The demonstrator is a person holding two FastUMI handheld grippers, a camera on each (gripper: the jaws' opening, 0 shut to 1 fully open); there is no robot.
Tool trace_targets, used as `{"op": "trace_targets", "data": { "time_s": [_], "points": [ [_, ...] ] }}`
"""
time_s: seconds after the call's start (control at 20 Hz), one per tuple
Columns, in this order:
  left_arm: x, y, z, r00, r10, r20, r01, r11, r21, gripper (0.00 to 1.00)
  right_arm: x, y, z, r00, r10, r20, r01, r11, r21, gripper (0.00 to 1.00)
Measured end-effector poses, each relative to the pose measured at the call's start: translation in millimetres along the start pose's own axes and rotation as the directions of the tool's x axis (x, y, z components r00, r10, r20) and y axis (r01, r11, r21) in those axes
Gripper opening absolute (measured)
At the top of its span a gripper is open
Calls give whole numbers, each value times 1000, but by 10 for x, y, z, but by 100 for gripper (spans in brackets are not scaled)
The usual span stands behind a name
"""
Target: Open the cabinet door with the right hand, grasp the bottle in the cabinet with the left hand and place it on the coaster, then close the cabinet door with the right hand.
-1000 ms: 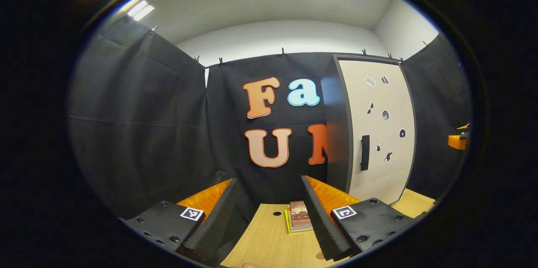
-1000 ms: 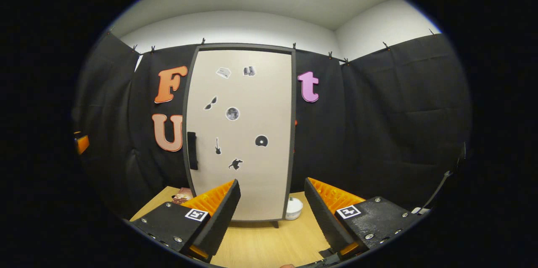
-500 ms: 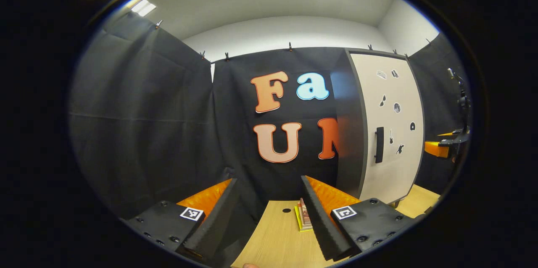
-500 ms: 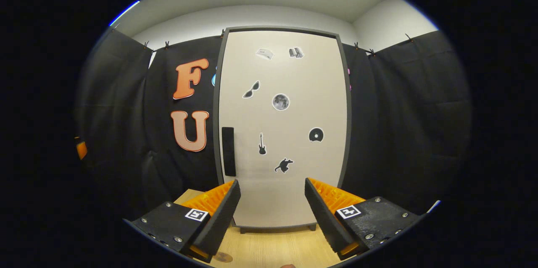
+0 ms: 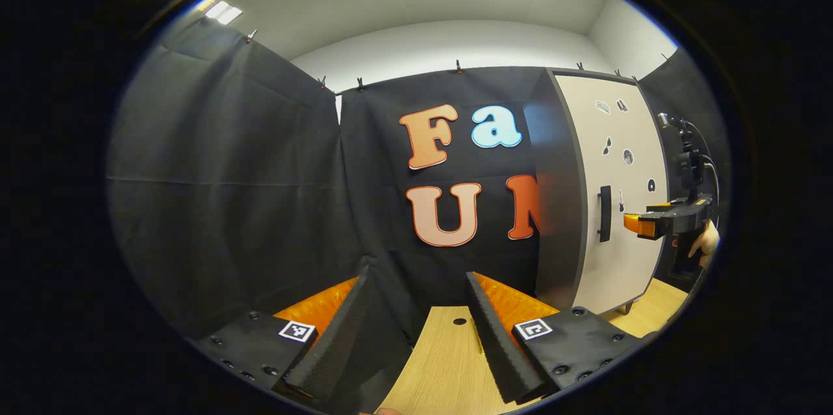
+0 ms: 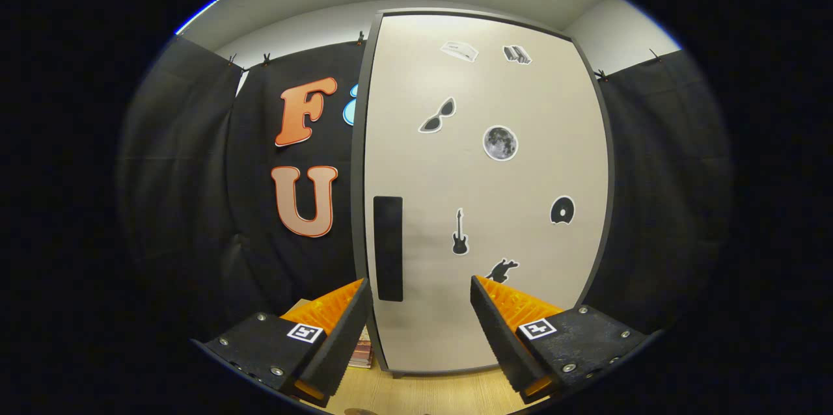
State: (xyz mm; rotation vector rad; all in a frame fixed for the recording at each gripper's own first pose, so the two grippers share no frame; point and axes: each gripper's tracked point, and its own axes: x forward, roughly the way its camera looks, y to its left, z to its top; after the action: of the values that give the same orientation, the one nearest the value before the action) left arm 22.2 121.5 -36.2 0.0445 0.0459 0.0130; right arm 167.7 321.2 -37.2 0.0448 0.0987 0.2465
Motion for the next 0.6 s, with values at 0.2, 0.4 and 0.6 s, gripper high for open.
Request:
{"op": "trace_targets", "data": {
  "time_s": [0.2, 0.4, 0.6],
  "points": [
    [18, 82, -27, 1000, 11, -2, -11, 1000, -6, 95, 296, 157, -10, 1000, 27, -13, -27, 999, 26, 86],
    [33, 155, -64, 1000, 27, -8, -27, 1000, -2, 96, 579, 219, 27, 1000, 24, -11, -24, 1000, 11, 82],
    [29, 246, -96, 999, 48, -16, -48, 999, -2, 95, 817, 233, -4, 999, 30, -34, -30, 999, 19, 68]
  ]
}}
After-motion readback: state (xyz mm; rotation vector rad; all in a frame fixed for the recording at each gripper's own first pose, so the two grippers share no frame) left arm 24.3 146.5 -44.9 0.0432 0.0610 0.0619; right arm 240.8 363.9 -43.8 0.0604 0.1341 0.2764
